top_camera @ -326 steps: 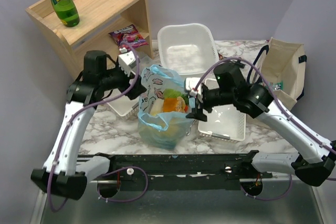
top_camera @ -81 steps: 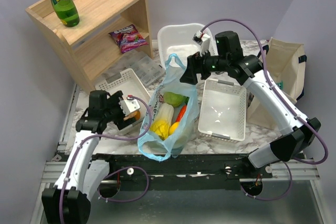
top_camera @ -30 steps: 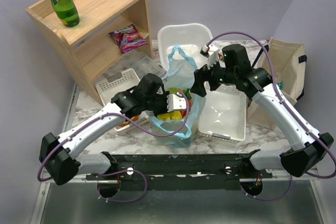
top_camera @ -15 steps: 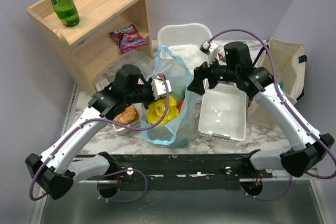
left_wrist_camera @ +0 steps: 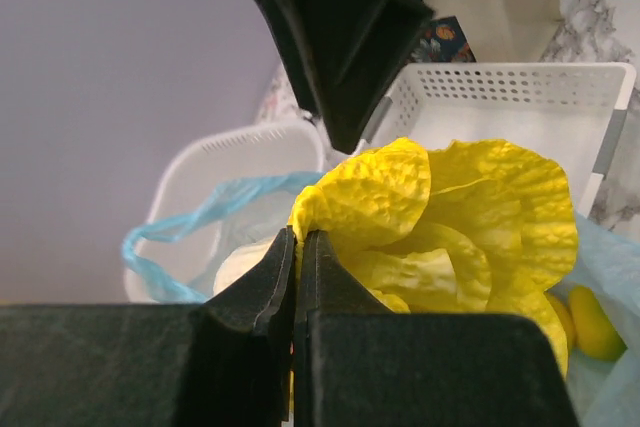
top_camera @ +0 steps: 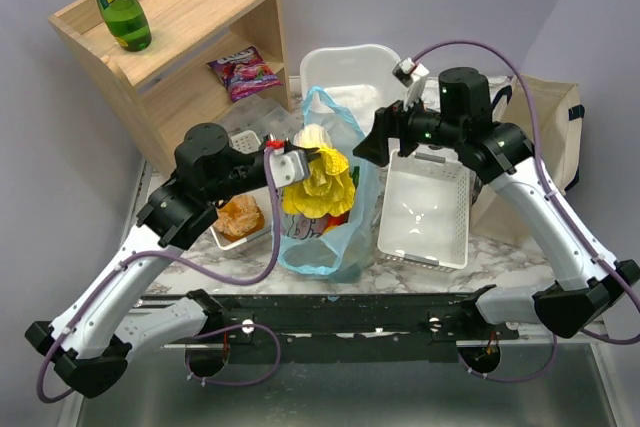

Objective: Untie the knot of the grocery bags and take out the mixed food

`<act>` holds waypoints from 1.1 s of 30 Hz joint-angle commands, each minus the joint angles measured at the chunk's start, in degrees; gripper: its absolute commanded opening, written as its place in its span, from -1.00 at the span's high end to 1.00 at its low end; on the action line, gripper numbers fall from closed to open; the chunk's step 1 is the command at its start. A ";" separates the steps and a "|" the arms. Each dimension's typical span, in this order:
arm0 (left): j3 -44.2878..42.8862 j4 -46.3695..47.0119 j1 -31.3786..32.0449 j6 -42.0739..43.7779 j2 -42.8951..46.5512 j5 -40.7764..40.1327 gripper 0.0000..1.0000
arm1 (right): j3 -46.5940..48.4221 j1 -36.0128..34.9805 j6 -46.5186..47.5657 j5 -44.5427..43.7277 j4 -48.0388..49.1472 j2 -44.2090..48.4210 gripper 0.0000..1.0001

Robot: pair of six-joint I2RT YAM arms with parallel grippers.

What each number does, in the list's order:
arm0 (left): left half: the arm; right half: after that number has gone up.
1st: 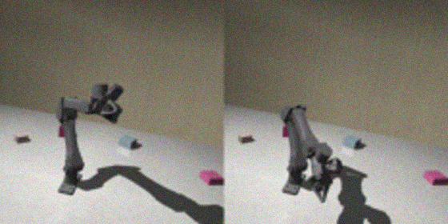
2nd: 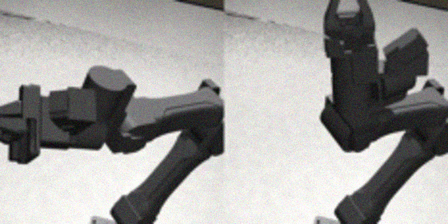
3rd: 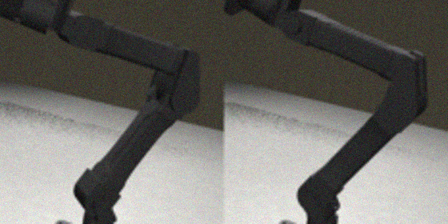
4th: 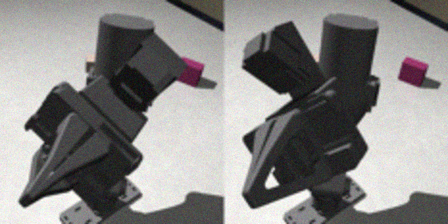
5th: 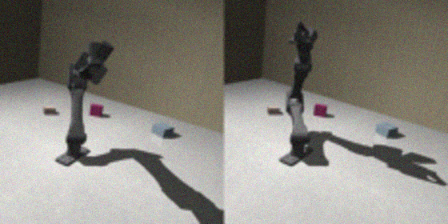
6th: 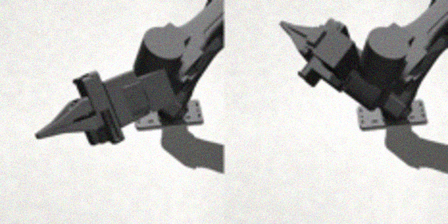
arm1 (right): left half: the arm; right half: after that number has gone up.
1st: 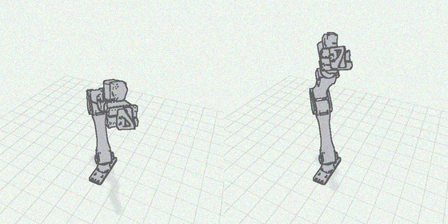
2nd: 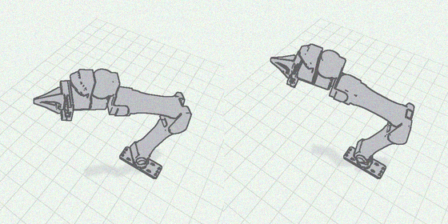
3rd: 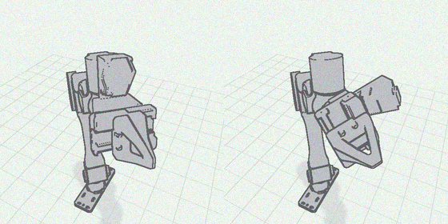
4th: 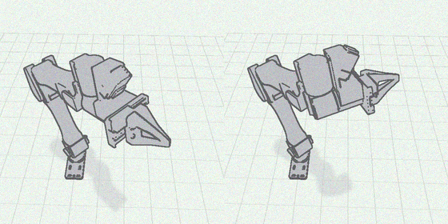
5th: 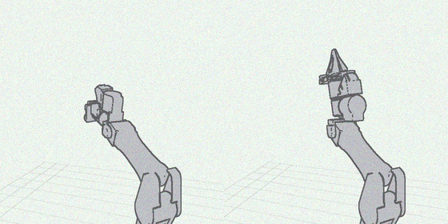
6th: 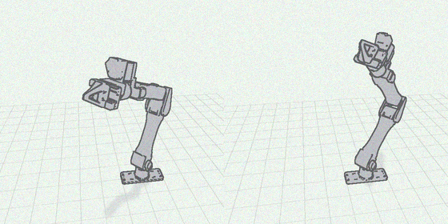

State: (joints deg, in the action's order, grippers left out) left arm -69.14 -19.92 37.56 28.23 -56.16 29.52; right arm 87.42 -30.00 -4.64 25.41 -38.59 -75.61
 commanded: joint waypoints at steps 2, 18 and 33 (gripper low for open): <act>0.17 2.50 6.40 23.08 6.57 -0.14 1.00 | 4.89 7.14 -22.61 6.82 4.22 -0.28 -1.00; 8.66 22.75 20.44 56.22 1.79 -13.51 1.00 | -0.50 8.60 -42.11 32.88 17.35 -4.30 -0.99; 8.41 31.36 21.65 61.55 -5.18 -18.69 0.51 | -1.75 8.64 -37.99 27.73 19.96 -1.29 0.99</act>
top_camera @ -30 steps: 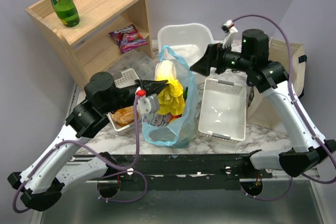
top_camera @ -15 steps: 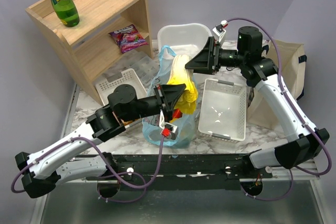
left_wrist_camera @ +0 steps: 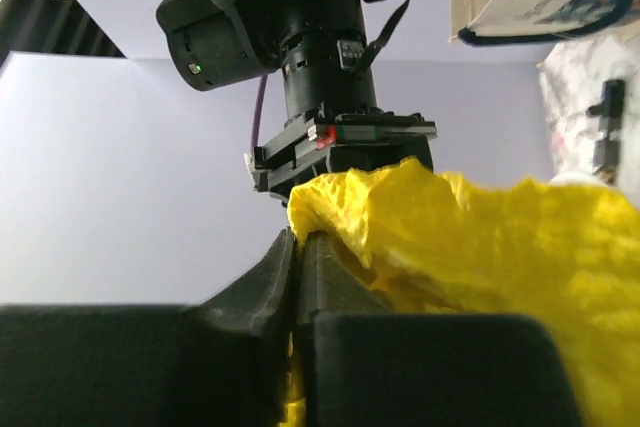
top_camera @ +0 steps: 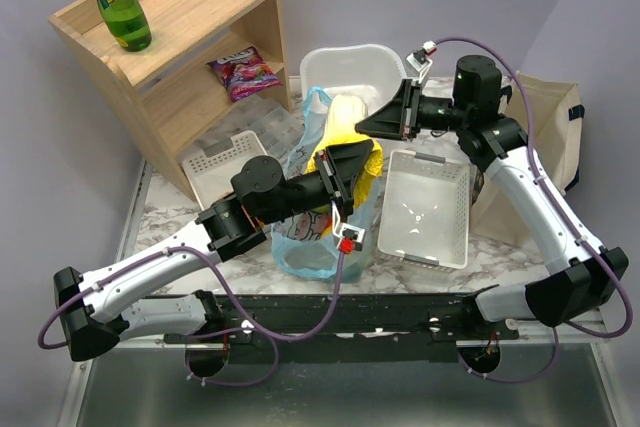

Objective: Untie the knot of the grocery bags and take out the mixed food

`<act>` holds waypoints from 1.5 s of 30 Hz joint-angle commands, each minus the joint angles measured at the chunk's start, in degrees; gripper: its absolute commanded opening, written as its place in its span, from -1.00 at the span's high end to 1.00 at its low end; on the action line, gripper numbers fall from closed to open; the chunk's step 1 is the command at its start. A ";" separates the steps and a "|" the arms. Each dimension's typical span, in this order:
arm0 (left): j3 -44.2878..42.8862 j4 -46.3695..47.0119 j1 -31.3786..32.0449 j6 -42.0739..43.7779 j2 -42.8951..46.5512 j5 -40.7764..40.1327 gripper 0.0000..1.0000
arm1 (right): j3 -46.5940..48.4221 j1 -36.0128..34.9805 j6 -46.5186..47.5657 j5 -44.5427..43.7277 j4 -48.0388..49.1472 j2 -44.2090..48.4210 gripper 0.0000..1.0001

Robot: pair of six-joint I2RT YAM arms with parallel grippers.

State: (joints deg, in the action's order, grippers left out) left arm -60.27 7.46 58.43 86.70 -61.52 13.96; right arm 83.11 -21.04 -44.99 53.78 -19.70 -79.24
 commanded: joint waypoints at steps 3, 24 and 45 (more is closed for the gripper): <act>1.29 3.33 1.04 1.65 2.63 -4.70 -0.58 | 7.12 3.45 1.06 -1.31 1.60 -0.21 0.99; -1.17 -31.91 -13.86 -44.95 18.52 -0.75 -0.13 | 19.94 12.08 27.06 -4.04 -10.67 -14.35 -0.36; -22.43 -46.24 -42.97 -53.36 -32.78 10.78 -0.74 | 11.14 7.86 38.74 -12.82 -18.03 -7.40 -0.56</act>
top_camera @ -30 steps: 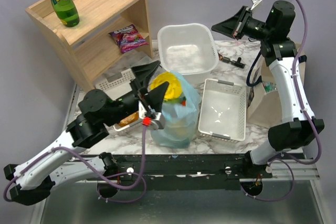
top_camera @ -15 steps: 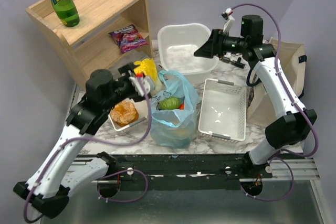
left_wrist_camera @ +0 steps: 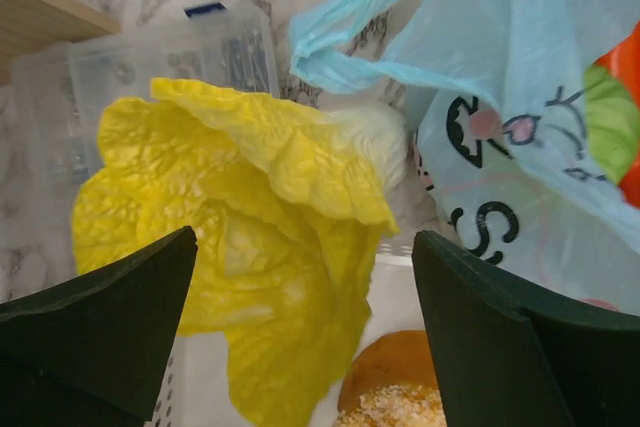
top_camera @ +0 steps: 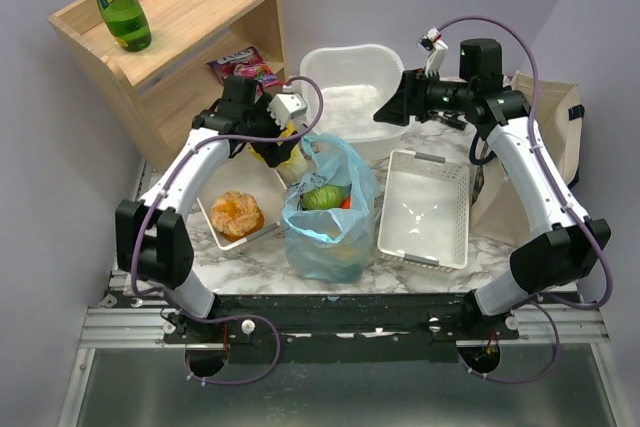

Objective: Untie the knot of the grocery bags and take out the mixed food

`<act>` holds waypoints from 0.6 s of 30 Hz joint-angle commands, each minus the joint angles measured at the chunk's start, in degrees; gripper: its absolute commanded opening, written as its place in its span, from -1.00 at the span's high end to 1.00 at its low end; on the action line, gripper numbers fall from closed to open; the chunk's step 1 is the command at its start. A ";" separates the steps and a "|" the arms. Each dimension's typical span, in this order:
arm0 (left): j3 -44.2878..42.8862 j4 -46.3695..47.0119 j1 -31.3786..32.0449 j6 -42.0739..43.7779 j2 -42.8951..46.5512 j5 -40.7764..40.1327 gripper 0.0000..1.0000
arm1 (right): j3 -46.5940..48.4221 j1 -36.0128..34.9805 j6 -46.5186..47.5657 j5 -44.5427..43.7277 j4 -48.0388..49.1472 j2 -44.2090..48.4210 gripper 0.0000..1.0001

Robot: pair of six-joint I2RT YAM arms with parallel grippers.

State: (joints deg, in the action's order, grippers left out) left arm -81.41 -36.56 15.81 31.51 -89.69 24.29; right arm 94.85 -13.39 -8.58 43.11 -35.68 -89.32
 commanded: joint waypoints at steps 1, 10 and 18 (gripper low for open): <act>-1.96 -2.74 -0.22 2.28 -5.62 0.23 -0.43 | -0.79 0.20 2.32 -2.08 -2.10 2.95 -0.56; -11.02 -13.93 -0.17 0.54 -3.74 1.64 1.00 | -1.17 0.20 3.87 -2.39 -2.72 3.71 -0.56; -31.36 -21.38 1.05 -1.54 1.06 -0.91 1.00 | -1.96 0.23 3.81 -1.81 -2.14 4.04 -0.57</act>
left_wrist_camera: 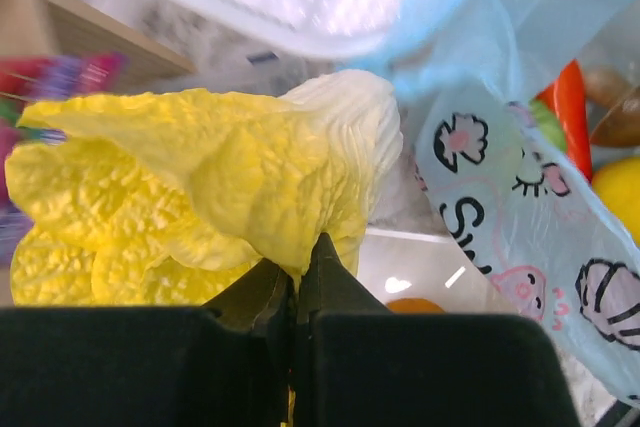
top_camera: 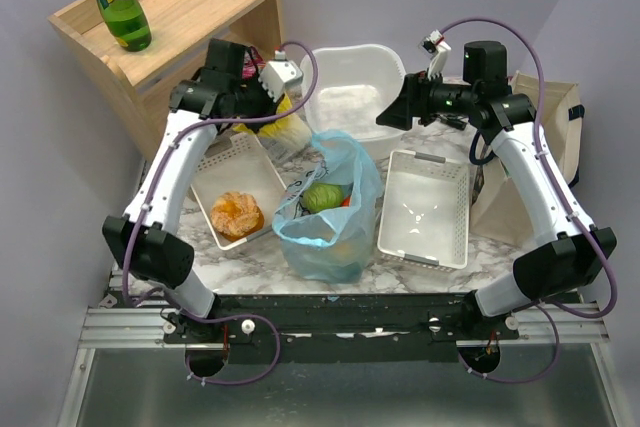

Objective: Untie the knot of the grocery bags and take out the mixed food

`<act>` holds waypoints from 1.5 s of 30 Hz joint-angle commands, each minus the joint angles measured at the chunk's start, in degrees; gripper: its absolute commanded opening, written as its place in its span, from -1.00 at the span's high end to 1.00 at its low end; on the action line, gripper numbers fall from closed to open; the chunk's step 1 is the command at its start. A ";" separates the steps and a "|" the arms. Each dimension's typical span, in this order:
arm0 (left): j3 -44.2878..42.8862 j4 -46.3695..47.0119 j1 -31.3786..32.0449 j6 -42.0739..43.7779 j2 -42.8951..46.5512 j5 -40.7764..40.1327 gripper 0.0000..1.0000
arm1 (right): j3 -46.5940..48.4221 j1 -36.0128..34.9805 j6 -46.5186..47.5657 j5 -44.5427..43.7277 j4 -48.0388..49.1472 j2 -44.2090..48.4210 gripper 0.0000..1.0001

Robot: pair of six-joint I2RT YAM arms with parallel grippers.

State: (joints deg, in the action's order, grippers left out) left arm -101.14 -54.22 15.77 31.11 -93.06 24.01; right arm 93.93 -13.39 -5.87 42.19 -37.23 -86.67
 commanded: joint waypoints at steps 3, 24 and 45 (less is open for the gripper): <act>-19.09 -1.90 3.59 -2.26 2.98 -2.84 1.00 | -2.09 0.23 0.92 -0.77 0.10 1.56 -0.56; -39.58 35.36 10.80 -18.93 -33.99 -7.95 -0.33 | -6.14 0.25 2.88 -5.46 -1.07 6.38 -0.63; 28.31 7.33 21.02 8.70 25.56 13.72 -0.17 | -1.39 -10.61 10.60 -6.47 -1.23 -5.35 -0.95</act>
State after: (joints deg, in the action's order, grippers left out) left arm -86.98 -33.19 27.55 27.99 -68.01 38.52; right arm 90.98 -20.71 2.09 37.87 -37.69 -90.30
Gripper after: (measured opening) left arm 0.589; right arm 0.978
